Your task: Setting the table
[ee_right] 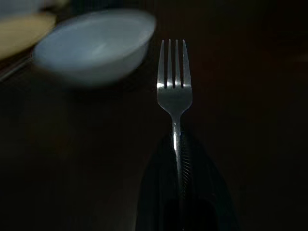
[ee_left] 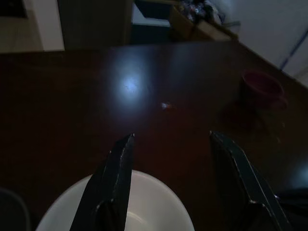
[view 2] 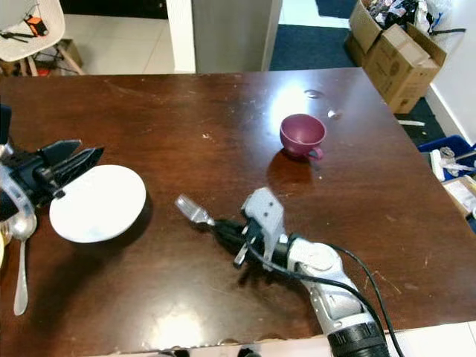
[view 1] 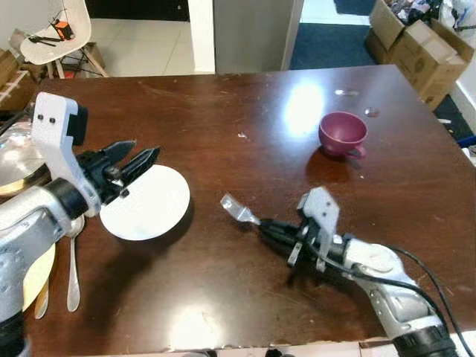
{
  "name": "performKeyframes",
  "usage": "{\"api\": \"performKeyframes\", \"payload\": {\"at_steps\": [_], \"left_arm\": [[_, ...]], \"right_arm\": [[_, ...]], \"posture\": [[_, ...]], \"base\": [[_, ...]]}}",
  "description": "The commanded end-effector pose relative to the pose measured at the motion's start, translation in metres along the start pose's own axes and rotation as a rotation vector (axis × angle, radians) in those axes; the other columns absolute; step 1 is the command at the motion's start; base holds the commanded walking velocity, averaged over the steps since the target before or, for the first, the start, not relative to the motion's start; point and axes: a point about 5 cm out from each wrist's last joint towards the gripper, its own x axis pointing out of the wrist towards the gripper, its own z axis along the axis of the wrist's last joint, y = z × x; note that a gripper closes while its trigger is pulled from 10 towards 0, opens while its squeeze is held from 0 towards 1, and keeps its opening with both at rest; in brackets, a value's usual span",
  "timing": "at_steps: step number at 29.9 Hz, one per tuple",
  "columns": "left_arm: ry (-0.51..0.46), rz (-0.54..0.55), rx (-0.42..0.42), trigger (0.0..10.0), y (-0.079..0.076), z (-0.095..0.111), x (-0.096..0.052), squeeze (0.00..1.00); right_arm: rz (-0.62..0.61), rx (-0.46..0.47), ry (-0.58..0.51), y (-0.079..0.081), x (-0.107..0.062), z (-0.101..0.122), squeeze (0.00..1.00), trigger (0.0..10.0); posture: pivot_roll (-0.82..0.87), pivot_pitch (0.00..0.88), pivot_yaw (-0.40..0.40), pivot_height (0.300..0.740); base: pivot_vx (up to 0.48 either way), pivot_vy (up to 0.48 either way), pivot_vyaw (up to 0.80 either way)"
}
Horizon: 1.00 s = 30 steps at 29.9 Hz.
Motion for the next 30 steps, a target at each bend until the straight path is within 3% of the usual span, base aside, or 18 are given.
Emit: {"api": "performKeyframes", "payload": {"at_steps": [1,2,6,7,10,14,21,24,27,30], "left_arm": [[-0.019,0.088,-0.003,10.0,0.009,0.001,0.002,0.00],[-0.028,0.129,0.012,10.0,0.011,0.001,0.007,0.00],[-0.005,0.169,0.092,10.0,0.007,-0.005,0.013,0.00],[0.029,0.180,0.151,10.0,0.001,-0.016,0.015,0.00],[0.043,0.184,0.158,10.0,-0.007,-0.027,0.016,0.00],[0.066,0.204,0.180,10.0,-0.016,-0.044,0.016,0.00],[0.103,0.262,0.193,10.0,-0.022,-0.069,0.016,0.00],[0.115,0.269,0.211,10.0,-0.028,-0.082,0.015,0.00],[0.109,0.263,0.205,10.0,-0.031,-0.085,0.016,0.00],[0.102,0.266,0.211,10.0,-0.030,-0.085,0.018,0.00]], "right_arm": [[-0.081,0.026,-0.055,-0.001,0.000,0.009,0.00,1.0],[-0.166,0.046,-0.095,-0.004,0.000,0.016,0.00,10.0],[-0.308,0.060,-0.141,-0.007,-0.002,0.024,0.00,10.0],[-0.430,0.076,-0.159,-0.011,-0.006,0.026,0.00,10.0],[-0.590,0.074,-0.166,-0.017,-0.015,0.027,0.00,10.0],[-0.696,0.061,-0.160,-0.021,-0.024,0.026,0.00,10.0],[-0.767,0.073,-0.145,-0.016,-0.025,0.023,0.00,10.0],[-0.772,0.107,-0.150,-0.003,-0.021,0.015,0.00,10.0],[-0.771,0.157,-0.158,0.006,-0.016,0.010,0.00,10.0],[-0.794,0.155,-0.154,0.006,-0.017,0.008,0.00,10.0]], "posture": [[0.00,0.095,0.102,0.740],[0.00,0.087,0.102,0.740],[-0.02,0.068,0.099,0.740],[-0.03,0.057,0.093,0.740],[-0.04,0.038,0.079,0.740],[-0.06,0.014,0.066,0.740],[-0.07,0.000,0.057,0.740],[-0.08,0.000,0.056,0.740],[-0.08,0.000,0.063,0.740],[-0.08,0.000,0.067,0.740]], "base": [[0.000,0.000,0.00],[0.000,0.000,0.00],[0.000,0.000,0.00],[0.000,0.000,0.00],[0.000,0.000,0.00],[0.000,0.000,0.00],[0.000,0.000,0.00],[0.000,0.000,0.00],[0.000,0.000,0.00],[0.000,0.000,0.00]]}}
